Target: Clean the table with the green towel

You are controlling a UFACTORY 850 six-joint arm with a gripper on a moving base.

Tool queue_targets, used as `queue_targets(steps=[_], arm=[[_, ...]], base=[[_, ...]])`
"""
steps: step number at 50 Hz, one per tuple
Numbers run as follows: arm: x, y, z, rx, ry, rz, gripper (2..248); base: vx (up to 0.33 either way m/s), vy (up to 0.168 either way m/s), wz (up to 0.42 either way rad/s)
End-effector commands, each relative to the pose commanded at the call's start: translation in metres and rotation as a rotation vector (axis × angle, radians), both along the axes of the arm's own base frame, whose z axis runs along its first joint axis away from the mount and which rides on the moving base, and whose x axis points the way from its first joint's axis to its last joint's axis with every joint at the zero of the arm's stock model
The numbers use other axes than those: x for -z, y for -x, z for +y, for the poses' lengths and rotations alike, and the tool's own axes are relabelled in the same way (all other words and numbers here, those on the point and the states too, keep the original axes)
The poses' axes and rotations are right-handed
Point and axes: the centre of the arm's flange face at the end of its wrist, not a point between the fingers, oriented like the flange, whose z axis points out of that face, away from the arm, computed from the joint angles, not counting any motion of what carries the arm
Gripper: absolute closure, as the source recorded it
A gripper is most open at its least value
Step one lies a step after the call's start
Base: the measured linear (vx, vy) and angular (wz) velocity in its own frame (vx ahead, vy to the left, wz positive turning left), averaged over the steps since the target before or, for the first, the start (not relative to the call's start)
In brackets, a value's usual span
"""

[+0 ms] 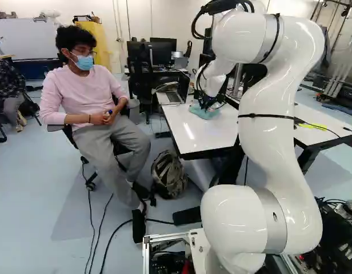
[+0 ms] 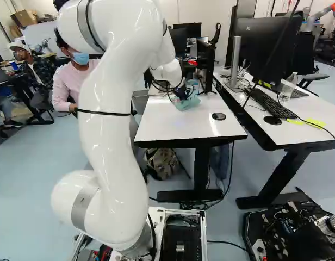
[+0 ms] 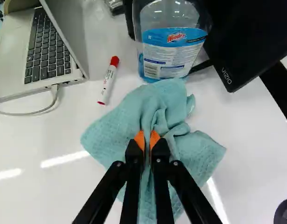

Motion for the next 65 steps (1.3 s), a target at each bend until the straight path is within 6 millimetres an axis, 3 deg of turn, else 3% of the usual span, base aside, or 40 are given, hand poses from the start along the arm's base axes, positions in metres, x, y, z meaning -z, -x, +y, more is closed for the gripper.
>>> queue_targets(steps=[29,53,65], arm=[[-0.004,0.05,-0.004,0.022,-0.007,0.035,216],[-0.003,0.046,-0.043,0.082,-0.006,0.025,216],[-0.005,0.045,-0.044,0.084,-0.005,0.021,216]], base=[[0.0,0.0,0.0],[0.0,0.001,0.004],[0.0,0.0,0.0]])
